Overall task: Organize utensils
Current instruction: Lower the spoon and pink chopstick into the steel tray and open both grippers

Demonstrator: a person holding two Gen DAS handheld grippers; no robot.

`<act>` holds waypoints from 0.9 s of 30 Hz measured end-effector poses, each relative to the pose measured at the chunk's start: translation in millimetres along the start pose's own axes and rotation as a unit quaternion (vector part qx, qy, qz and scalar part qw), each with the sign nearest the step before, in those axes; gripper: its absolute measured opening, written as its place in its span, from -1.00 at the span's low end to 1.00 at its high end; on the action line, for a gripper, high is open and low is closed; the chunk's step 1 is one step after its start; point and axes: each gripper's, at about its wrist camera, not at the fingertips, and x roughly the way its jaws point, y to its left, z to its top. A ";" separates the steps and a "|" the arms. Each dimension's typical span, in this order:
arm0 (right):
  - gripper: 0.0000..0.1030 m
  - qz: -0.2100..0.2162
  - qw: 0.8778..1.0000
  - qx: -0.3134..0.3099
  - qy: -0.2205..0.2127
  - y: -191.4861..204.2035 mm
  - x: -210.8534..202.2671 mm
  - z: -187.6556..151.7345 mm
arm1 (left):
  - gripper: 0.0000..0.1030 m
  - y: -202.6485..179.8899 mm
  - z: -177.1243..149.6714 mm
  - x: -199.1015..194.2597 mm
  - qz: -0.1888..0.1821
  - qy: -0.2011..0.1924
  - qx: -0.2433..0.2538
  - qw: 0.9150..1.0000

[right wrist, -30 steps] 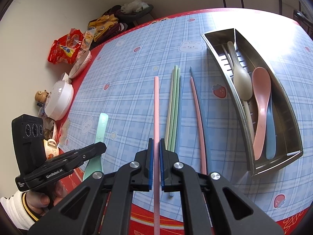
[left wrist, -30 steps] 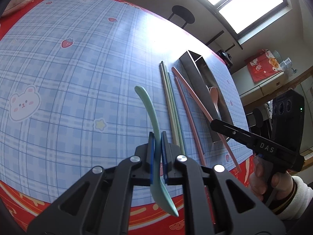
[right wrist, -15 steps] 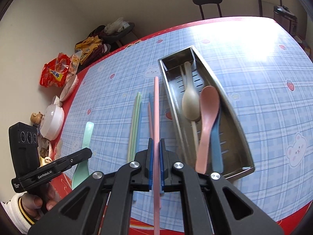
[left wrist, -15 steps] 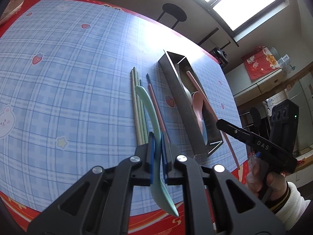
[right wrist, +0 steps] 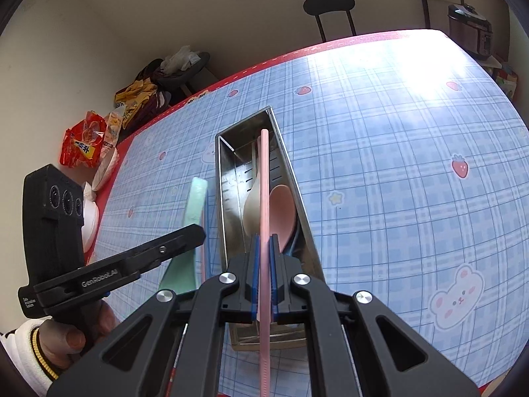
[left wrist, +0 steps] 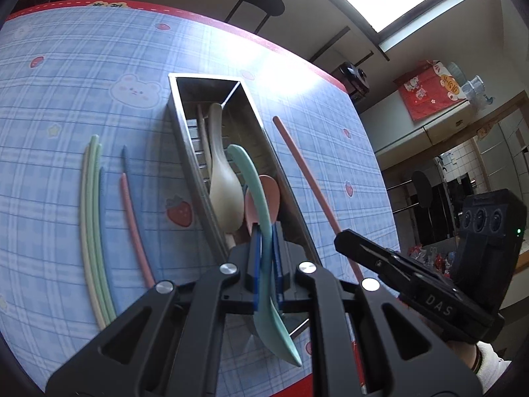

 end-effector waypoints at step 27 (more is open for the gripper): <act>-0.79 -0.033 0.997 -0.056 0.040 10.8 54.5 23.0 | -0.60 6.0 33.6 11.5 0.031 -0.015 0.007 0.999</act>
